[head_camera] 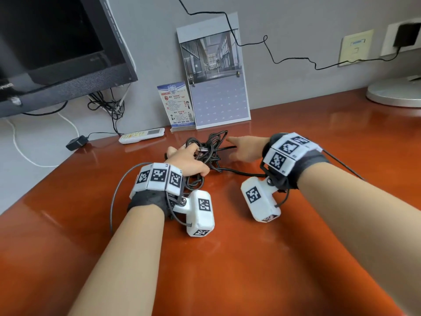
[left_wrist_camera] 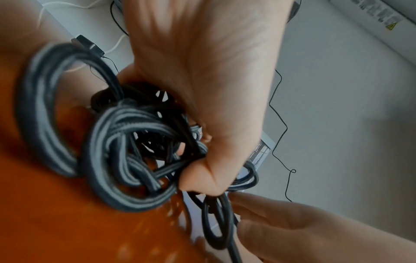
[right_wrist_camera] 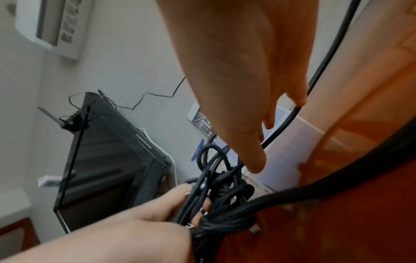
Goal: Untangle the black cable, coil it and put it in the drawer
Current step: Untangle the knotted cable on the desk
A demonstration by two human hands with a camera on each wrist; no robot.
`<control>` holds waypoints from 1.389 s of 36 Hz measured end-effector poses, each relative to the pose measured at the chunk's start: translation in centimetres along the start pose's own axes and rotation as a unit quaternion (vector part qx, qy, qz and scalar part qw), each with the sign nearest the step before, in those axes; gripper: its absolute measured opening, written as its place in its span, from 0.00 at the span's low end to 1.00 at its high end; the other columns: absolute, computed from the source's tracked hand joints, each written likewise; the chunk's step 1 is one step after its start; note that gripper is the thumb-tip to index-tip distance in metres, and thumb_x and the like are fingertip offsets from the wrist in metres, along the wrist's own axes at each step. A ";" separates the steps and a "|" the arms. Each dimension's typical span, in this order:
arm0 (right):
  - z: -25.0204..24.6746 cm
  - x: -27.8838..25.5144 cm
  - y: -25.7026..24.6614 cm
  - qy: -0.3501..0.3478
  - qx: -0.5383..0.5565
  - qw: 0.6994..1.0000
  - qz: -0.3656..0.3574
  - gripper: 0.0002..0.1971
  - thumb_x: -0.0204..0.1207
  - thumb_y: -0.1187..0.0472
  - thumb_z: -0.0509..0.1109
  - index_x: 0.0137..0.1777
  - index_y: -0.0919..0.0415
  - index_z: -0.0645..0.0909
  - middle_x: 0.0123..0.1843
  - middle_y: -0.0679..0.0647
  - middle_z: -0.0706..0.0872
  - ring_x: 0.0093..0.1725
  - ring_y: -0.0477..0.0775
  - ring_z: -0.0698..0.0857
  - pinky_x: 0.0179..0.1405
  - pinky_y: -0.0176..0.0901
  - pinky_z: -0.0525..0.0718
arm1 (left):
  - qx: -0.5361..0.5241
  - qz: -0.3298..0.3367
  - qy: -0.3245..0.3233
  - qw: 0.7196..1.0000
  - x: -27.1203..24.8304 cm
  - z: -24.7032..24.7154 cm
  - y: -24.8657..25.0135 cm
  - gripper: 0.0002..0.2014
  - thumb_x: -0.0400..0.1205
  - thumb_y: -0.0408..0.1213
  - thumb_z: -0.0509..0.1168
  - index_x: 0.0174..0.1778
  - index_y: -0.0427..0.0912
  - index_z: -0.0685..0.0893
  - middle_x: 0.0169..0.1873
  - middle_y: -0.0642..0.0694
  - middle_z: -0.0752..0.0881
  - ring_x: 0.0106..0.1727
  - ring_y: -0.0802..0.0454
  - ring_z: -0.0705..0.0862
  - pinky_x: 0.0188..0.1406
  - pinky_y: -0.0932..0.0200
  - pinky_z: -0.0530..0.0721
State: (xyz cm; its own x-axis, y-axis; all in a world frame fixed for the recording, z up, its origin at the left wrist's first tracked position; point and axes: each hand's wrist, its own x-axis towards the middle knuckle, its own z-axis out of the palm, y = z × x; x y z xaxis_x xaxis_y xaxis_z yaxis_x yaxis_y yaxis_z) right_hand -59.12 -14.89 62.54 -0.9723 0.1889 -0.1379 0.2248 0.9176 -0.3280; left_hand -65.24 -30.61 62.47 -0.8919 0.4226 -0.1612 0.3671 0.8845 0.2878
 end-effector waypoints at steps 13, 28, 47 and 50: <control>-2.5 -1.1 1.0 0.020 -0.130 0.987 0.093 0.11 0.82 0.62 0.61 0.39 0.67 0.78 0.25 0.56 0.76 0.33 0.54 0.73 0.30 0.33 0.76 | -0.053 0.015 -0.001 0.999 -0.3 -0.6 -1.2 0.25 0.73 0.37 0.67 0.66 0.52 0.69 0.46 0.55 0.70 0.61 0.50 0.60 0.54 0.56 0.66; -1.5 -3.7 -2.5 -0.078 -0.192 0.977 -0.053 0.18 0.82 0.56 0.61 0.68 0.63 0.79 0.64 0.56 0.82 0.64 0.57 0.80 0.62 0.46 0.77 | -0.070 0.016 0.014 0.997 -0.7 -0.5 -1.3 0.29 0.73 0.39 0.69 0.70 0.50 0.69 0.53 0.52 0.72 0.60 0.52 0.59 0.57 0.57 0.65; 3.4 -1.0 -0.4 0.058 0.132 0.982 -0.119 0.06 0.72 0.60 0.75 0.44 0.53 0.80 0.37 0.43 0.77 0.41 0.48 0.77 0.38 0.36 0.73 | -0.424 0.143 0.062 0.892 -1.2 -0.5 -3.5 0.31 0.73 0.10 0.57 0.63 0.45 0.82 0.72 0.48 0.75 0.73 0.55 0.71 0.75 0.55 0.66; 3.4 -1.0 0.2 0.115 0.189 0.967 -0.126 0.03 0.73 0.63 0.72 0.41 0.54 0.82 0.33 0.44 0.81 0.35 0.47 0.79 0.37 0.32 0.75 | -0.447 0.141 0.077 0.880 -1.3 -0.8 -3.9 0.24 0.77 0.15 0.57 0.50 0.49 0.87 0.72 0.54 0.74 0.69 0.58 0.74 0.67 0.51 0.70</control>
State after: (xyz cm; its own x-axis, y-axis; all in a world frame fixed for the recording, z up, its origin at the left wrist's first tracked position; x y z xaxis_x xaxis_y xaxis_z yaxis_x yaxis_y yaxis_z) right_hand -57.88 -16.09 59.43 -0.9783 0.0886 0.1871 -0.0551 0.7598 -0.6478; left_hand -65.75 -34.80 62.35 -0.8495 0.5070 0.1458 0.2860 0.2105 0.9348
